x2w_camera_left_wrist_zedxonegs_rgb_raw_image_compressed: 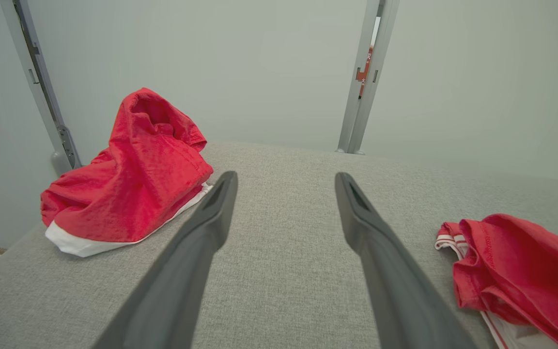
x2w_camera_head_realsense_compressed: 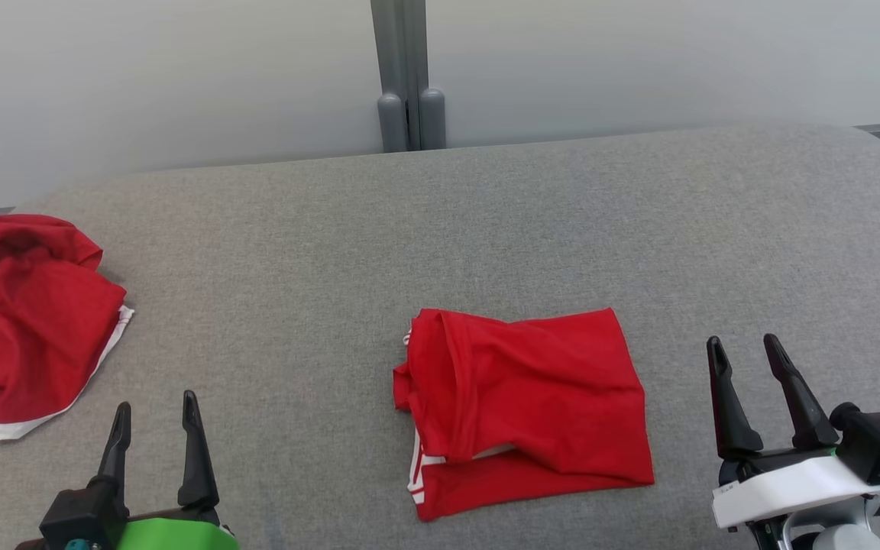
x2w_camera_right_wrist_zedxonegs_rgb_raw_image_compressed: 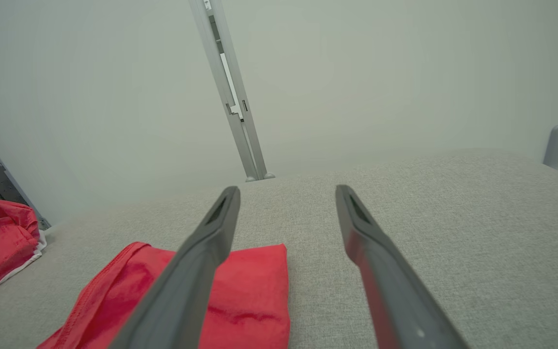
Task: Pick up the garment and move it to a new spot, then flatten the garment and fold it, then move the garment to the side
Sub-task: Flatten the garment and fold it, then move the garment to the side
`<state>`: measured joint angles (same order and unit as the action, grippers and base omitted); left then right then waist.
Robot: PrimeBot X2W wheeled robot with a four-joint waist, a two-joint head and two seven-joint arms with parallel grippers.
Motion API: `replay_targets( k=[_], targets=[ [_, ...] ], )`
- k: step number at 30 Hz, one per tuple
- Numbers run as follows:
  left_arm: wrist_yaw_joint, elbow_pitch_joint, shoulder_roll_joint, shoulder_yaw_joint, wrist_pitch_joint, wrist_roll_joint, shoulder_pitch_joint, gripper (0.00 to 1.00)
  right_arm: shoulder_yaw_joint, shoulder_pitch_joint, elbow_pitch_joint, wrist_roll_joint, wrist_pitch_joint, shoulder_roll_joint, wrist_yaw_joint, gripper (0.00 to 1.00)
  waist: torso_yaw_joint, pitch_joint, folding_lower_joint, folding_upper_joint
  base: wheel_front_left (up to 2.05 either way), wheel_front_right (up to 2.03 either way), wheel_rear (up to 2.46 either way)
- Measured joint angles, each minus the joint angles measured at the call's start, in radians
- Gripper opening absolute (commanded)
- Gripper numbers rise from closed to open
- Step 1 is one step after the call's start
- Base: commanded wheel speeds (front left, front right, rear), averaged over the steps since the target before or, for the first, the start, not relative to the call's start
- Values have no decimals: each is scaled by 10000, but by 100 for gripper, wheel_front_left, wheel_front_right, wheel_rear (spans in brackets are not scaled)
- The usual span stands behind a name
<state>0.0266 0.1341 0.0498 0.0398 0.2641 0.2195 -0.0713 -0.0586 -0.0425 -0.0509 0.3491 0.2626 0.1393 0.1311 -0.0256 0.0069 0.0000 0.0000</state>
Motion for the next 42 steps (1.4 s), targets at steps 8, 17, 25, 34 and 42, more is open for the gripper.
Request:
replay_targets(
  k=[8, 17, 25, 34, 42],
  targets=[
    [-35, 35, 0, -146, 0, -614, 3, 100, -90, -131, -174, -416, 0, -23, 0, 100, 128, -124, 0, 0, 0, 0, 0],
    [0, 247, 0, -194, 0, -974, 7, 100, -134, -129, -445, -652, 0, -50, 0, 100, 286, -259, 0, 0, 0, 0, 0],
    [0, 464, 0, -63, -2, -1035, 8, 100, -201, -109, -627, -882, 0, -90, 0, 100, 397, -343, 0, 0, 0, 0, 0],
    [-6, 539, 21, 105, -2, -1076, 7, 100, -249, -79, -794, -955, 0, -84, 0, 100, 513, -466, 0, 0, 0, 0, 0],
    [46, 456, 63, 161, -2, -1074, -5, 100, -282, -79, -871, -968, 0, -81, 0, 100, 568, -561, 0, 0, 0, 0, 0]
  ],
)
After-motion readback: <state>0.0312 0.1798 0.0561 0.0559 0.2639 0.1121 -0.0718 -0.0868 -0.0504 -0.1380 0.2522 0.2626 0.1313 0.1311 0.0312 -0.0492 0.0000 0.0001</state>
